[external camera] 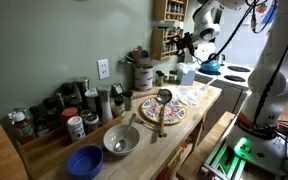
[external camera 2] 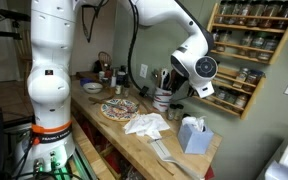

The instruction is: Slide the second from the left spice bottle on the bottom rack of the bottom spice rack to the right, pick up the leftmost spice bottle on the bottom rack of the bottom spice rack and put it on the kitchen counter

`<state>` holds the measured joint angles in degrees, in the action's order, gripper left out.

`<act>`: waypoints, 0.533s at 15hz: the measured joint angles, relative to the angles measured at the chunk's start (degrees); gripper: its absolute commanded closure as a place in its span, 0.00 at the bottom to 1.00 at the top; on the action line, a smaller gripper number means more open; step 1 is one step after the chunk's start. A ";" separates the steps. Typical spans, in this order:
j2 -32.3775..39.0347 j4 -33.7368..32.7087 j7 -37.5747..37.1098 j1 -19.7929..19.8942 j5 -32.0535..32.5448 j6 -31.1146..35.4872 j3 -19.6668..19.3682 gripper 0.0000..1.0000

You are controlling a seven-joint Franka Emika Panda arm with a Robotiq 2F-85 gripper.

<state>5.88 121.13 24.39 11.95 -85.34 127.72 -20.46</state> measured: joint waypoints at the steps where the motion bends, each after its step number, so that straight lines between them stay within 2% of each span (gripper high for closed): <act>1: 1.12 -0.84 0.94 0.42 -1.34 -0.01 0.44 0.00; 8: 4.44 -4.41 2.37 2.40 -4.49 -0.09 2.07 0.00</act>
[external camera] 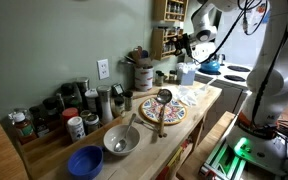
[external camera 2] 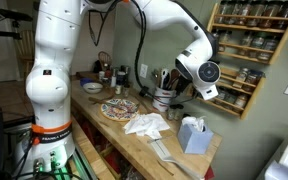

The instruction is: Slide the second from the left spice bottle on the bottom rack of the bottom spice rack to the right, pick up the leftmost spice bottle on the bottom rack of the bottom spice rack and put it on the kitchen counter

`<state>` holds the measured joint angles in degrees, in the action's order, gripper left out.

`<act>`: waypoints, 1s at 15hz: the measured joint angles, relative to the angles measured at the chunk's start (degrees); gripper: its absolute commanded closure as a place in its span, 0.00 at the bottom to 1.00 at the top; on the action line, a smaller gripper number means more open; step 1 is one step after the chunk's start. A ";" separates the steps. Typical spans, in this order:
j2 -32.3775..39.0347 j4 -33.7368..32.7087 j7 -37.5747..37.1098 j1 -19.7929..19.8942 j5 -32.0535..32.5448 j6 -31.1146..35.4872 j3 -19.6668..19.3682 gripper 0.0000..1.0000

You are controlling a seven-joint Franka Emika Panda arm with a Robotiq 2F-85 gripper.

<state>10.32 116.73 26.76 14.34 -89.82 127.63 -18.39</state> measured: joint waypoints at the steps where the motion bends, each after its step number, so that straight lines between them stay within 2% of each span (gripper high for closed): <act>1: 0.09 -0.11 0.00 0.02 0.00 0.00 0.24 0.00; 15: 2.06 -1.86 -0.04 0.03 -0.48 0.29 1.82 0.00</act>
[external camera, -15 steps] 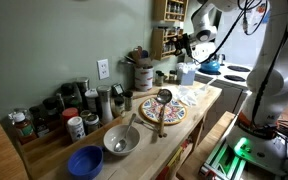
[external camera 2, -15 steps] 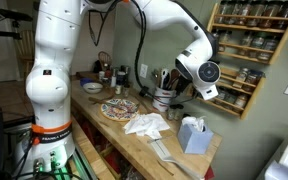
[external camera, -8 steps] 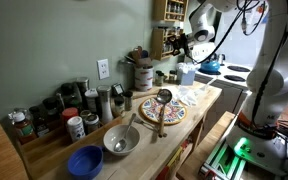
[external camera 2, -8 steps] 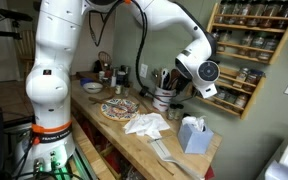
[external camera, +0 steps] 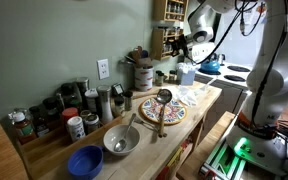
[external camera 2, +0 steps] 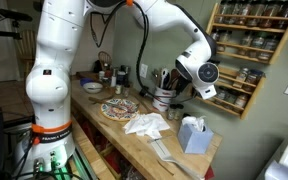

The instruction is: Slide the second from the left spice bottle on the bottom rack of the bottom spice rack to the right, pick up the leftmost spice bottle on the bottom rack of the bottom spice rack and put it on the kitchen counter

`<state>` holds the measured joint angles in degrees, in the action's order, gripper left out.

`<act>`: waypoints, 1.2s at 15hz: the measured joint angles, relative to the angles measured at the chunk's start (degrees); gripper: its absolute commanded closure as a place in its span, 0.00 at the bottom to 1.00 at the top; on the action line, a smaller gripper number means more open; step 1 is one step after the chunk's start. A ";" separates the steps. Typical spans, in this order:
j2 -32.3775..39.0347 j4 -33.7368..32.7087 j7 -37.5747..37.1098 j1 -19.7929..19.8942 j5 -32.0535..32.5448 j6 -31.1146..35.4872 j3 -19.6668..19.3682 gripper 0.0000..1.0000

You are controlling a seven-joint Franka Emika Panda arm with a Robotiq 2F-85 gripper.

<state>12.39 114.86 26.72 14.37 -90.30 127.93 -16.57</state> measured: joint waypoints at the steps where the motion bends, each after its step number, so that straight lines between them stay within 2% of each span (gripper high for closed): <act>1: 0.16 -0.21 -0.02 0.00 -0.21 0.00 0.01 0.00; 18: 2.06 -0.95 0.01 0.22 -8.25 -0.48 0.29 0.00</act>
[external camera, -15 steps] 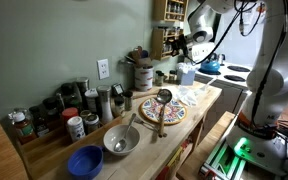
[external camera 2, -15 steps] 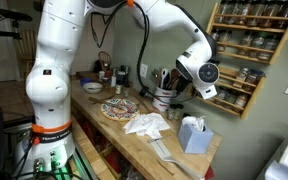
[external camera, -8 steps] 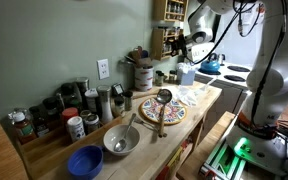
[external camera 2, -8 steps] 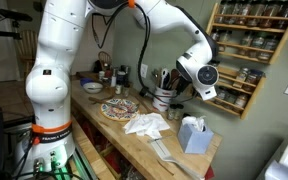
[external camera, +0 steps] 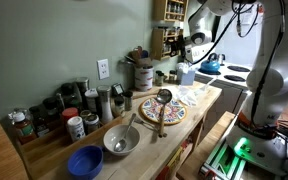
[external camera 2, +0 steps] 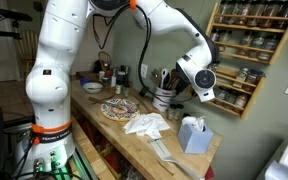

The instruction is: Slide the second from the left spice bottle on the bottom rack of the bottom spice rack to the right, pick up the leftmost spice bottle on the bottom rack of the bottom spice rack and put it on the kitchen counter

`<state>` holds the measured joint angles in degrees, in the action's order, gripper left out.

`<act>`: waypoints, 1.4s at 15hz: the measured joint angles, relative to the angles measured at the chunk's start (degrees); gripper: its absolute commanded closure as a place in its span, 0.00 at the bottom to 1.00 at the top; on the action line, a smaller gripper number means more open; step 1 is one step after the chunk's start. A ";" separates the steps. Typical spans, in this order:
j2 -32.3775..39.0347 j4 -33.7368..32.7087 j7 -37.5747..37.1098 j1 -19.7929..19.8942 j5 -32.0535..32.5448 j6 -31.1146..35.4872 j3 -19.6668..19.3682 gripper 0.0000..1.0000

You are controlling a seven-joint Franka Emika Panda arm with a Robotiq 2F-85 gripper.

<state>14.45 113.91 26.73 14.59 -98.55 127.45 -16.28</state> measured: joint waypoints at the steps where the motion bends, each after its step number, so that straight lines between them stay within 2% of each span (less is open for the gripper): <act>1: 0.14 0.04 0.01 0.13 -0.44 -0.57 0.00 0.00; 12: 2.13 0.10 1.00 2.08 -4.03 -8.43 -0.13 0.00; 21: 2.09 0.07 1.54 2.07 3.46 -7.88 -0.31 0.00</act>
<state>16.54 113.98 28.27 16.65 -95.09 119.56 -16.58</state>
